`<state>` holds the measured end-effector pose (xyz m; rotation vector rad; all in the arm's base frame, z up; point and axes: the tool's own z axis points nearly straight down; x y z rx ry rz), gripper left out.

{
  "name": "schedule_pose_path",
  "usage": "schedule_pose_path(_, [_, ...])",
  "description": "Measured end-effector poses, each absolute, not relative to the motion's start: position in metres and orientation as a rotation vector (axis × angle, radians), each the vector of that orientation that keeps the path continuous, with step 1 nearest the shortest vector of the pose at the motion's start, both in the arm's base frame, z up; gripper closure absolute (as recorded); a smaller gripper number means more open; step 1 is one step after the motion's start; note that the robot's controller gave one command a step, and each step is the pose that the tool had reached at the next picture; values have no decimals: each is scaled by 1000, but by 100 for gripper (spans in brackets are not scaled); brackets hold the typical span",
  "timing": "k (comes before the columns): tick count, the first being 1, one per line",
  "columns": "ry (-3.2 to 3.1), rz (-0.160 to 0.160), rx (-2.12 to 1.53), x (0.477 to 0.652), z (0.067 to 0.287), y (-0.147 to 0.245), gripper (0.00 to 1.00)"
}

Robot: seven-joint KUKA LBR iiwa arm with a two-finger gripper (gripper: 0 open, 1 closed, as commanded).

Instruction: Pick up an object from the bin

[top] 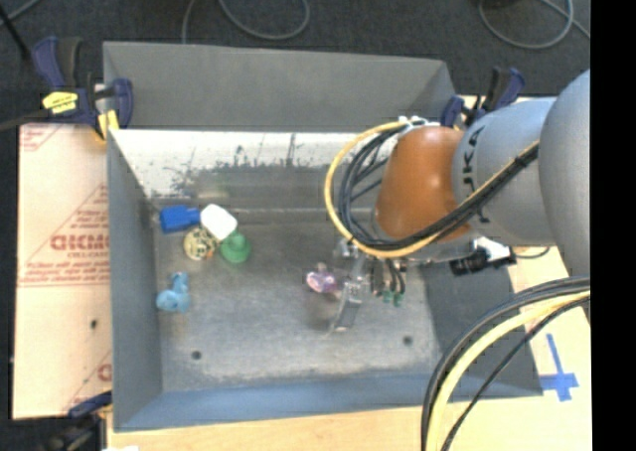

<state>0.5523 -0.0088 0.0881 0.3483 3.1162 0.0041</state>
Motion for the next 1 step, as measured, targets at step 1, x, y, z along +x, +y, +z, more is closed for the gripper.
schedule_pose_path(1, [3094, 4, 508, 551, 71, 3, 100])
